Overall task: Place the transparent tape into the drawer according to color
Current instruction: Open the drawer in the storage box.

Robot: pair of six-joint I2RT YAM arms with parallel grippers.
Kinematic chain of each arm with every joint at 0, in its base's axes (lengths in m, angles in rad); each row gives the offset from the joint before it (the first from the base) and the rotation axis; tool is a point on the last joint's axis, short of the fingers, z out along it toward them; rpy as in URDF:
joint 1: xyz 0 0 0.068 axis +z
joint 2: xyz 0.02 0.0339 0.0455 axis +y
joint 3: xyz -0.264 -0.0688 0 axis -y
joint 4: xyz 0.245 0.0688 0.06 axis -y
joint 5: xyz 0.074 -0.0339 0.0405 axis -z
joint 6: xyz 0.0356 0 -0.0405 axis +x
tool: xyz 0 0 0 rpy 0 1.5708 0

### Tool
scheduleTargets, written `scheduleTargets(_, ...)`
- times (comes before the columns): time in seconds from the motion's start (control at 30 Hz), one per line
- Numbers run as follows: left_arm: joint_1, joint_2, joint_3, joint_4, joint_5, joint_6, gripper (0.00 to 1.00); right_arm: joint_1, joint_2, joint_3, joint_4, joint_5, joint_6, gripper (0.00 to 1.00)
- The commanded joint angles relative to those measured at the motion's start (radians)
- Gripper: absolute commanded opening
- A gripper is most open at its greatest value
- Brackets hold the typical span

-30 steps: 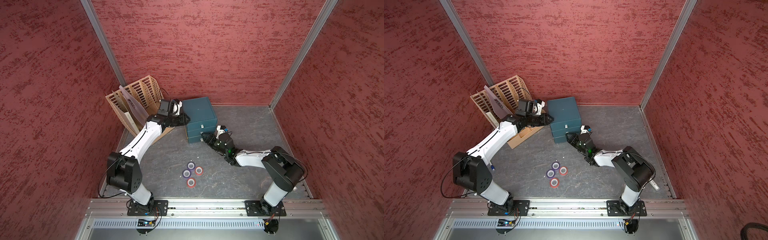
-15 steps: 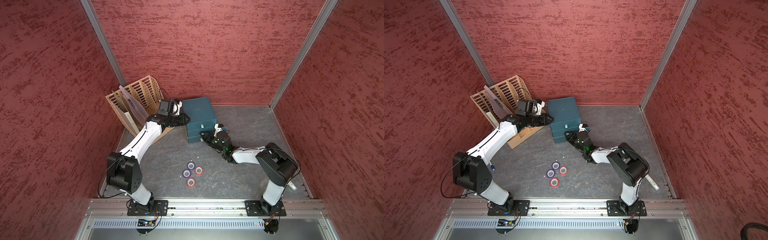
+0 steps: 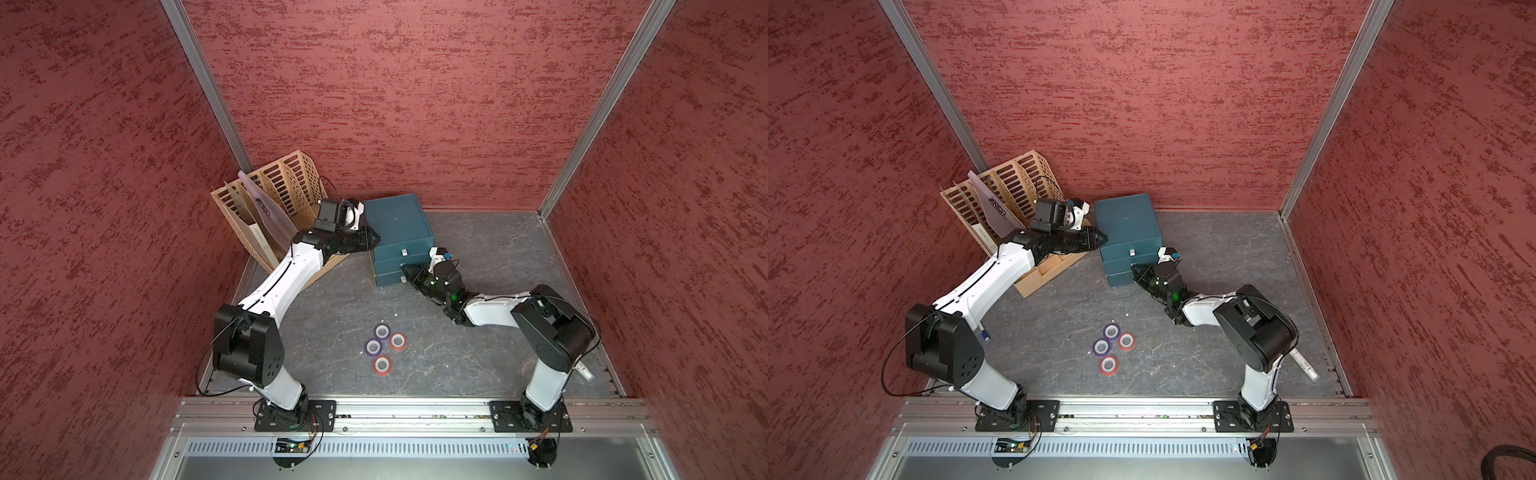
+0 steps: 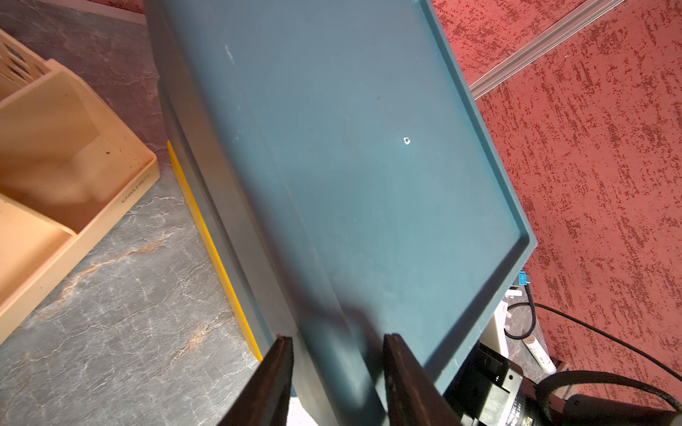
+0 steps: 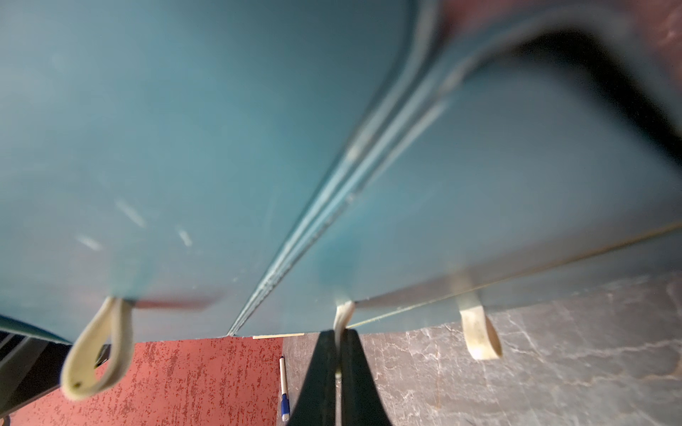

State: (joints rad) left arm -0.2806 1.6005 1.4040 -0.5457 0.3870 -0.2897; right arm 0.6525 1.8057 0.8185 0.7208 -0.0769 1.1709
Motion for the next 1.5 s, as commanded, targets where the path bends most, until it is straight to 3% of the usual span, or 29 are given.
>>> scheduleTargets(0.0, 0.004, -0.005, -0.021, -0.033, -0.002, 0.017, 0.44, -0.005, -0.017, -0.031, 0.048, -0.006, 0.007, 0.0)
scheduleTargets(0.6, -0.002, -0.006, -0.025, -0.021, 0.003, 0.004, 0.44, 0.125, -0.329, -0.26, -0.107, 0.084, 0.019, 0.0)
scheduleTargets(1.03, -0.006, -0.019, -0.029, -0.026, -0.001, 0.006, 0.44, 0.177, -0.355, -0.277, -0.184, 0.11, 0.04, 0.0)
scheduleTargets(1.1, -0.006, -0.02, -0.032, -0.026, -0.002, 0.005, 0.44, 0.184, -0.342, -0.277, -0.18, 0.111, 0.038, 0.22)
scheduleTargets(1.17, -0.006, -0.022, -0.032, -0.025, -0.002, 0.004, 0.45, 0.188, -0.332, -0.275, -0.178, 0.115, 0.032, 0.33)
scheduleTargets(1.33, -0.006, -0.026, -0.034, -0.023, -0.004, 0.003, 0.49, 0.197, -0.379, -0.264, -0.229, 0.125, 0.004, 0.48)
scheduleTargets(1.47, -0.006, -0.033, -0.033, -0.021, -0.003, 0.003, 0.58, 0.214, -0.43, -0.246, -0.311, 0.131, -0.043, 0.57)
